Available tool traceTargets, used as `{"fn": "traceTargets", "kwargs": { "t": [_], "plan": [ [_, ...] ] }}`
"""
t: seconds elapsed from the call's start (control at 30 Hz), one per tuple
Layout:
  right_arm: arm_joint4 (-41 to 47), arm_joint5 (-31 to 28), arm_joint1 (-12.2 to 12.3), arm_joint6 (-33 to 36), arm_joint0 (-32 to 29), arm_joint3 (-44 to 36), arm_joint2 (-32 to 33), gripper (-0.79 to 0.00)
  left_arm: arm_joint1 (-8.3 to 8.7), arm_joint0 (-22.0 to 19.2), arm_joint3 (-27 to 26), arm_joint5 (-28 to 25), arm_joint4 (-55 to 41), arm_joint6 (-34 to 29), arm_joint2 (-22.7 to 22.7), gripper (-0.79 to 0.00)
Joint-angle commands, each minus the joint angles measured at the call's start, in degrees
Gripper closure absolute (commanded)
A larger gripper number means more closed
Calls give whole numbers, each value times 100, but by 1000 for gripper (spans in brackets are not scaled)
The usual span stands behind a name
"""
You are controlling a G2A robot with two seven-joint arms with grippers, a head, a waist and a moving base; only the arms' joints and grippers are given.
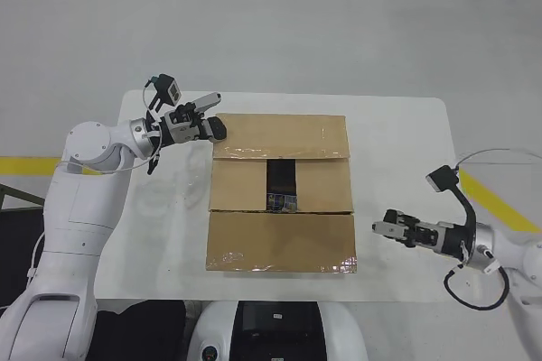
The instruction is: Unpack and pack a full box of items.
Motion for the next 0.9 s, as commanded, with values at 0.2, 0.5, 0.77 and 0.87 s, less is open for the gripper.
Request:
{"fn": "traceTargets", "kwargs": {
  "t": [0.2, 0.5, 0.77, 0.87],
  "plan": [
    [-112, 46, -4, -276, 17, 278, -230, -785, 0, 0, 0, 0, 0, 0, 0, -785],
    [134, 49, -37, -218, 207, 687, -785, -785, 0, 0, 0, 0, 0, 0, 0, -785],
    [486, 15, -82, -204, 394, 721, -1225, -785, 0, 0, 0, 0, 0, 0, 0, -785],
    [646, 0, -86, -155, 456, 697, -1257, -785, 0, 0, 0, 0, 0, 0, 0, -785]
  ]
}}
